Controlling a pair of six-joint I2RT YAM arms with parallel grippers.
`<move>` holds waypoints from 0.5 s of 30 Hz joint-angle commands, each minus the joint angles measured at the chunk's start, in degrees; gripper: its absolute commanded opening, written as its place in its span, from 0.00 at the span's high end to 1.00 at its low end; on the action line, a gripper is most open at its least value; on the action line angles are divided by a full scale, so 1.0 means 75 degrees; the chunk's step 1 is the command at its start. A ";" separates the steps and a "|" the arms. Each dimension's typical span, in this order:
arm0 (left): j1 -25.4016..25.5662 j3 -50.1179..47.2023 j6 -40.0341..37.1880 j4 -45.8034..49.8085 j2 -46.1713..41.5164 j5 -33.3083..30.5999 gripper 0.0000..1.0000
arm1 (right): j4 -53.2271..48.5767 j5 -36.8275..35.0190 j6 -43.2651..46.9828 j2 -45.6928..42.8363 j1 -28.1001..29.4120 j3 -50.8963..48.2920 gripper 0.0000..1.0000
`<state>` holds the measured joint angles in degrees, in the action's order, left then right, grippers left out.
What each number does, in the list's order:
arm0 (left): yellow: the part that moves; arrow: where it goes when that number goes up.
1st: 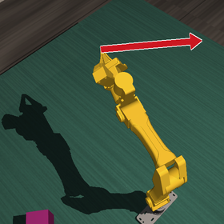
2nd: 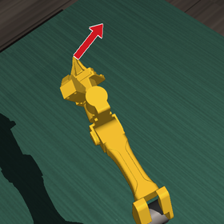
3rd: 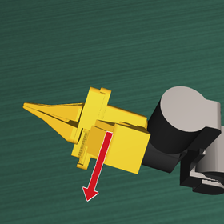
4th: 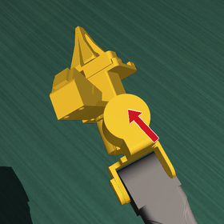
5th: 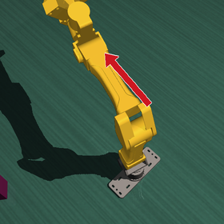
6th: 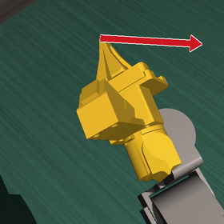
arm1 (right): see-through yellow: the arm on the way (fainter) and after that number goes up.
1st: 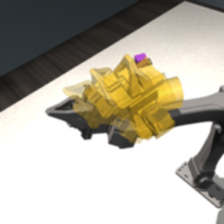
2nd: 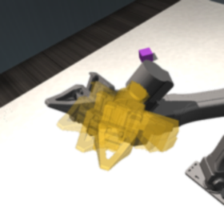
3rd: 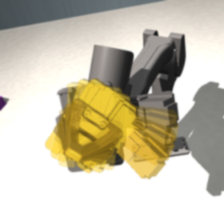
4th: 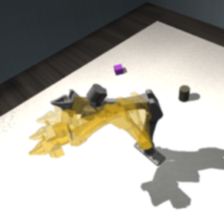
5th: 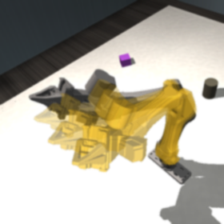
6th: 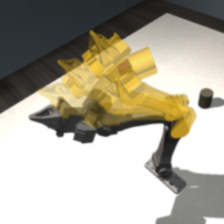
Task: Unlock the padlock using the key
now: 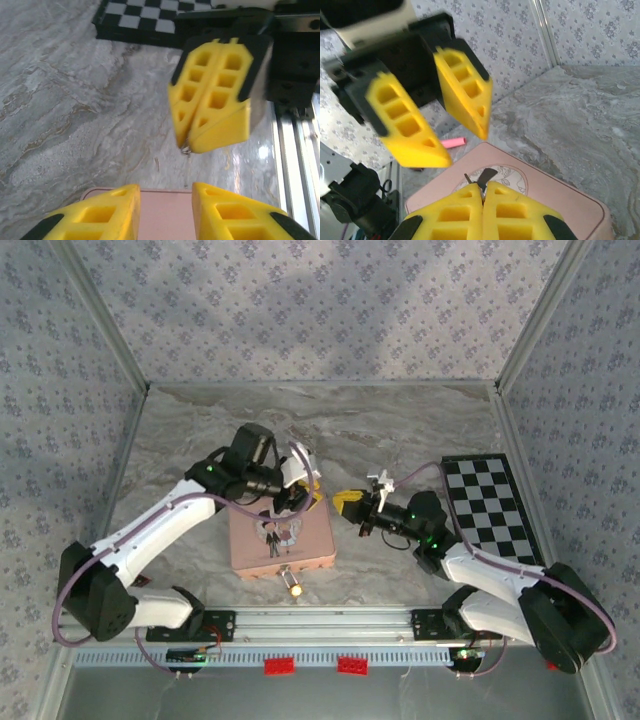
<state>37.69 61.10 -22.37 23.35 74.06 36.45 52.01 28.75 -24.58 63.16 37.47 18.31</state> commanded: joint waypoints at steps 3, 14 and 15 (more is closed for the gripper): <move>-0.0013 -0.1417 0.1755 -0.3007 -0.0966 0.0795 0.68 | 0.1294 -0.0322 -0.0791 0.0181 0.0069 -0.0096 1.00; -0.0369 -0.2498 0.2712 -0.4451 -0.1625 0.1234 0.64 | 0.2515 -0.0448 -0.1021 0.1119 0.0681 0.0157 1.00; -0.0362 -0.2499 0.2705 -0.4450 -0.1625 0.1301 0.64 | 0.2565 -0.0447 -0.1029 0.1157 0.0696 0.0156 1.00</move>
<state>35.20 42.68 -4.03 -5.80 62.46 42.57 66.06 25.85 -30.96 71.13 42.33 17.93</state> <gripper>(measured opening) 0.360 0.051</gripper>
